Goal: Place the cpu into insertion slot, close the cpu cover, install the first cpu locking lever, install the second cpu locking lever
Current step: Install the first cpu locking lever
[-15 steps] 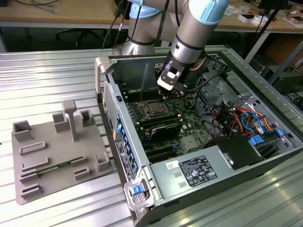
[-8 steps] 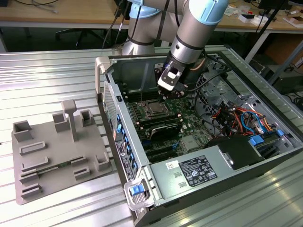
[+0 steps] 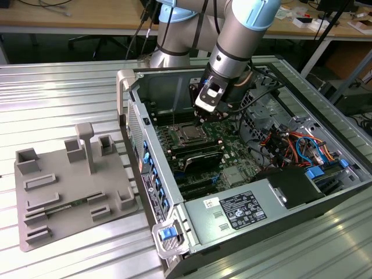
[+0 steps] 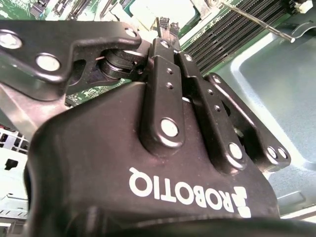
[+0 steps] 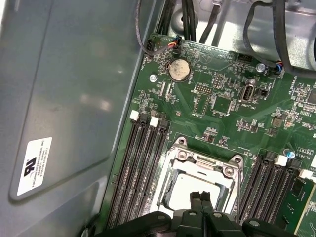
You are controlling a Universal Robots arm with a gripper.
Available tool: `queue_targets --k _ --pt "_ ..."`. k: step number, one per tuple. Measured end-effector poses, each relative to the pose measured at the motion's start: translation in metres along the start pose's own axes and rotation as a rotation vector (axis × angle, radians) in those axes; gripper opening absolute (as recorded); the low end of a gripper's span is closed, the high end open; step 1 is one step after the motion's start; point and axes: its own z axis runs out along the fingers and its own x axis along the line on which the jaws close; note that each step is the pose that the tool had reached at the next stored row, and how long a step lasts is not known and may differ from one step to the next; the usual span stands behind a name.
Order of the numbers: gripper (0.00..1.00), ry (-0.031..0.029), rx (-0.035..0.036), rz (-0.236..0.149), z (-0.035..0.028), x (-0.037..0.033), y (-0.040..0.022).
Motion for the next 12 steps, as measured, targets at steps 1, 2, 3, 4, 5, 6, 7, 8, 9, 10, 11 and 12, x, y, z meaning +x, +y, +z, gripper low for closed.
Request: queue_targets --k 1,2,3,4,5,6,7,8,9,10,11,12 --pt "0.11 -0.0001 0.0002 -0.004 0.0 0.0 0.0" --pt "0.11 -0.0007 0.0008 -0.013 0.0 0.0 0.0" --pt "0.11 -0.0009 0.0011 -0.018 0.0 0.0 0.0" --pt "0.11 -0.0011 0.0014 -0.023 0.0 0.0 0.0" --pt "0.11 -0.0014 0.002 -0.031 0.0 0.0 0.0" --pt "0.11 -0.0015 0.0024 -0.039 0.0 0.0 0.0" --pt "0.11 -0.0015 0.0026 -0.044 0.0 0.0 0.0" --pt "0.11 -0.0016 0.0028 -0.049 0.0 0.0 0.0" --pt "0.11 -0.0017 0.0033 -0.057 0.0 0.0 0.0" --pt "0.11 -0.0017 0.0035 -0.062 0.0 0.0 0.0" --pt "0.11 -0.0017 0.0038 -0.067 0.0 0.0 0.0" --pt "0.11 -0.0019 0.0041 -0.072 0.0 0.0 0.0"
